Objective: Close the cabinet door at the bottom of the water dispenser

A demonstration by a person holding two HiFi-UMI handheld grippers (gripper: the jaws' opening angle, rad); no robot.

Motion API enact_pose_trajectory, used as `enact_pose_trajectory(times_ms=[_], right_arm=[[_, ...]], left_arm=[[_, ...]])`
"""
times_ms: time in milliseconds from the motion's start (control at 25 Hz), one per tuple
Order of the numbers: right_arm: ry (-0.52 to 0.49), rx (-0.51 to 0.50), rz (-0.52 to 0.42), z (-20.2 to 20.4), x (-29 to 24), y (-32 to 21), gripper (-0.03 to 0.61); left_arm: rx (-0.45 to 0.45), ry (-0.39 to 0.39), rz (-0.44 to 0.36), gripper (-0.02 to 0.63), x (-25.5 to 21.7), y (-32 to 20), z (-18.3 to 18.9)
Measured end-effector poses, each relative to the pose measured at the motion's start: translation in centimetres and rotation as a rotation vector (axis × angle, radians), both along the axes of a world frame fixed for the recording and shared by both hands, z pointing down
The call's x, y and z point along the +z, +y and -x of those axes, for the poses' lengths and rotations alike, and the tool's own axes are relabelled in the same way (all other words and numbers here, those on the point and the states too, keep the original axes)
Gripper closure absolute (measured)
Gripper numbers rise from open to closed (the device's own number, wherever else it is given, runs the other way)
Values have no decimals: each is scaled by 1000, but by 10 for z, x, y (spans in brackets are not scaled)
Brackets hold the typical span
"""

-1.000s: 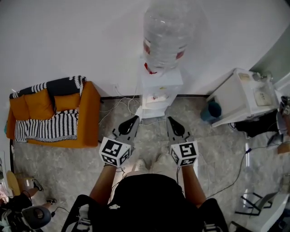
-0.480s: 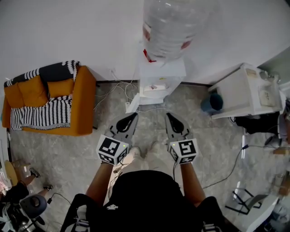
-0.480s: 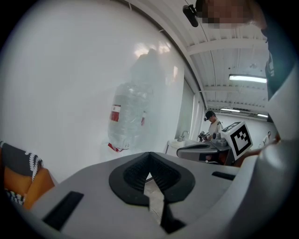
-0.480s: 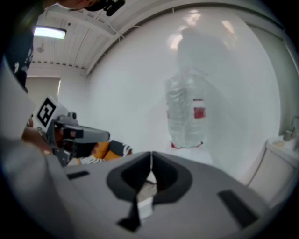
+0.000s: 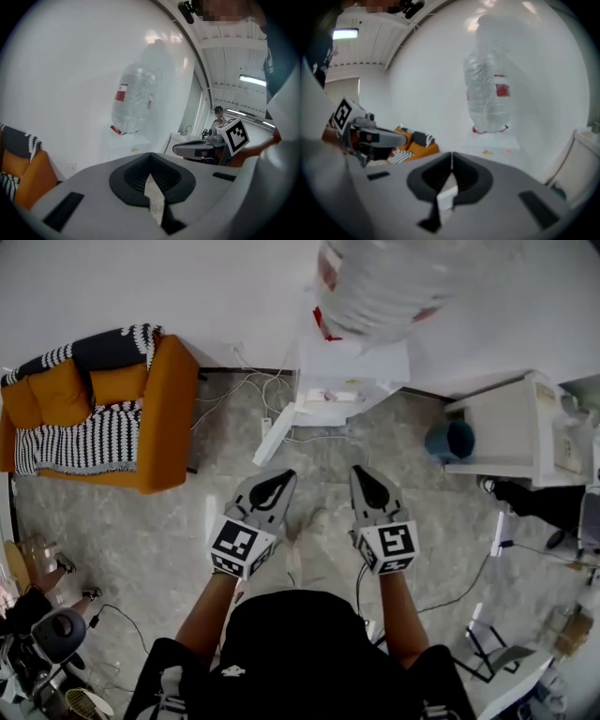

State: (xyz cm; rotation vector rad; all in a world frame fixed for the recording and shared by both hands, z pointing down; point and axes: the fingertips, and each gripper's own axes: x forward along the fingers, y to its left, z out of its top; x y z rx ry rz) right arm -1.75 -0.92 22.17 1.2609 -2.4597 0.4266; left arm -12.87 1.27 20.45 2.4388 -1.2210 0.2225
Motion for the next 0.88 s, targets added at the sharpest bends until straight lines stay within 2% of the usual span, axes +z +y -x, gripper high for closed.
enact_pose_trajectory(times_ms=[240, 520, 640, 800, 880], right_arm=[[2, -20, 91, 9, 43, 4, 543], [9, -51, 133, 17, 93, 6, 543], [21, -58, 180, 17, 116, 12, 543], [35, -64, 170, 18, 141, 11, 543], [52, -63, 189, 15, 153, 10, 543]], left_arm=[[-22, -74, 77, 603, 46, 6, 12], [-11, -66, 168, 603, 103, 14, 6], [-8, -57, 191, 603, 122, 15, 2], [-2, -73, 197, 603, 149, 19, 5], [-15, -56, 222, 603, 161, 21, 5]])
